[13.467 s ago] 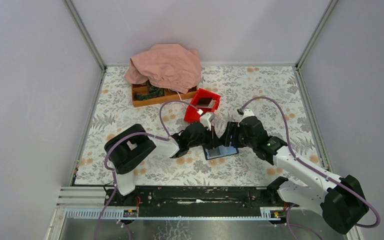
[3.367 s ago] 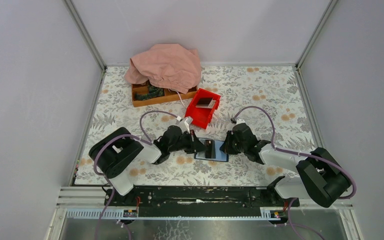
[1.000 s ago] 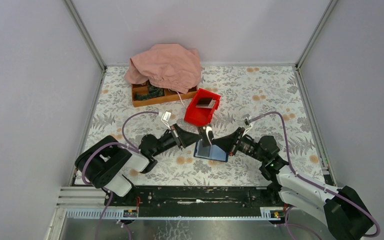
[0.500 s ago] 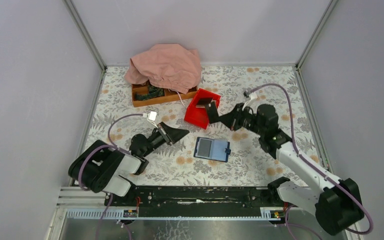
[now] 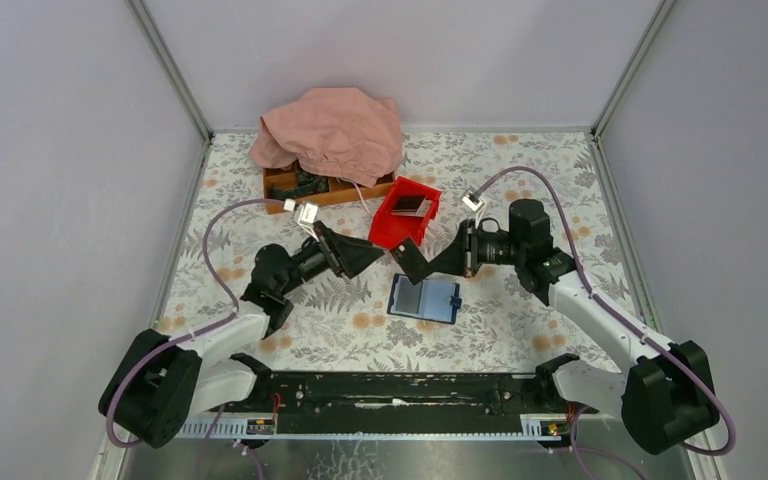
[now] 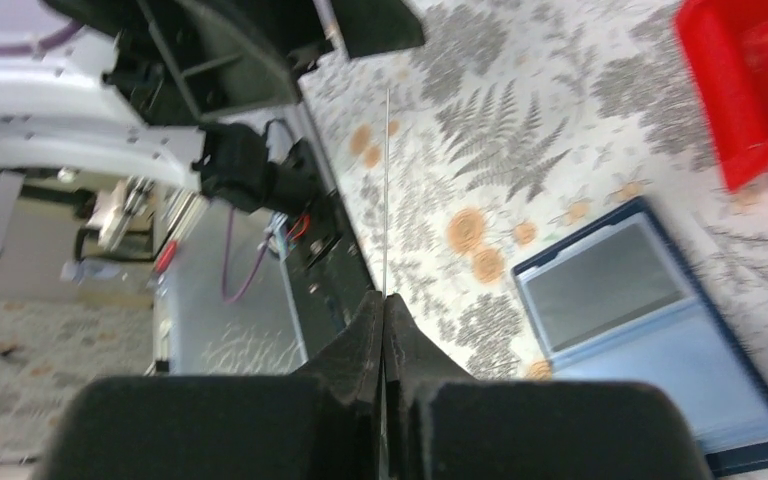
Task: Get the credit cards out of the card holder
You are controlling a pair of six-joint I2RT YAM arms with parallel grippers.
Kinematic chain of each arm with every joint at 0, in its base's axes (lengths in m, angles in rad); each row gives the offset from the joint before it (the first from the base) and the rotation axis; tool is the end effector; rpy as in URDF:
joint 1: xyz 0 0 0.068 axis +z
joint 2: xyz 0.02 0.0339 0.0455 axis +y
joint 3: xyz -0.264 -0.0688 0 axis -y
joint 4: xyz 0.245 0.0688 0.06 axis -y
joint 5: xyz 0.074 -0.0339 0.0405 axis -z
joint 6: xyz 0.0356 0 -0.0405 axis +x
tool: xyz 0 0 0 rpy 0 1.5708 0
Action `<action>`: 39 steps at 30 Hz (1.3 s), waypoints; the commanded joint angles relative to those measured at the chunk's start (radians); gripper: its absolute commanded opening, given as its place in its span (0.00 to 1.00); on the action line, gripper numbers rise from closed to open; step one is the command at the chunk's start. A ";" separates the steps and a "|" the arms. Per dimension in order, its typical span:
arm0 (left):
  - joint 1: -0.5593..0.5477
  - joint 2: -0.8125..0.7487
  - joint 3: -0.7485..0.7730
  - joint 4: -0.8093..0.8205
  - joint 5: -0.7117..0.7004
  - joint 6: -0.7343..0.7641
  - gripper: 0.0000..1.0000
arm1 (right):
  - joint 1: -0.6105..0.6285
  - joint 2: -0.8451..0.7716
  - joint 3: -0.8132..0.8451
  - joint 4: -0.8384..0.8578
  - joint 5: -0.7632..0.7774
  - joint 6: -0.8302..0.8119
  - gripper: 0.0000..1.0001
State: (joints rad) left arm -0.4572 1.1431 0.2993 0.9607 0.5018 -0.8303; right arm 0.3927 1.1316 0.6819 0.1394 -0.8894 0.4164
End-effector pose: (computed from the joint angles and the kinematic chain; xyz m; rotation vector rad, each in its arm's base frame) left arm 0.1922 -0.1137 0.2228 0.1534 1.6274 -1.3819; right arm 0.2170 0.1198 0.2705 -0.6336 1.8947 1.3685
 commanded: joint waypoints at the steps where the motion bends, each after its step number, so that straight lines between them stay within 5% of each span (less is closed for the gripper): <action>1: 0.006 0.000 0.052 -0.116 0.116 0.101 0.72 | 0.007 -0.059 -0.039 0.085 -0.201 0.050 0.00; 4: 0.006 0.080 0.056 -0.019 0.198 0.039 0.61 | 0.012 -0.065 -0.055 0.127 -0.226 0.080 0.00; 15: 0.007 0.207 0.035 0.340 0.305 -0.170 0.57 | 0.029 -0.024 -0.044 0.121 -0.237 0.072 0.00; 39: 0.017 0.323 0.017 0.639 0.396 -0.359 0.51 | 0.028 -0.030 -0.022 0.051 -0.212 0.032 0.00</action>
State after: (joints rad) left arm -0.4221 1.4345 0.2989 1.4807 0.8497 -1.1515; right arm 0.4145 1.0992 0.6254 0.1684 -1.0927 0.4553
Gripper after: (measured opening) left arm 0.530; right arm 0.011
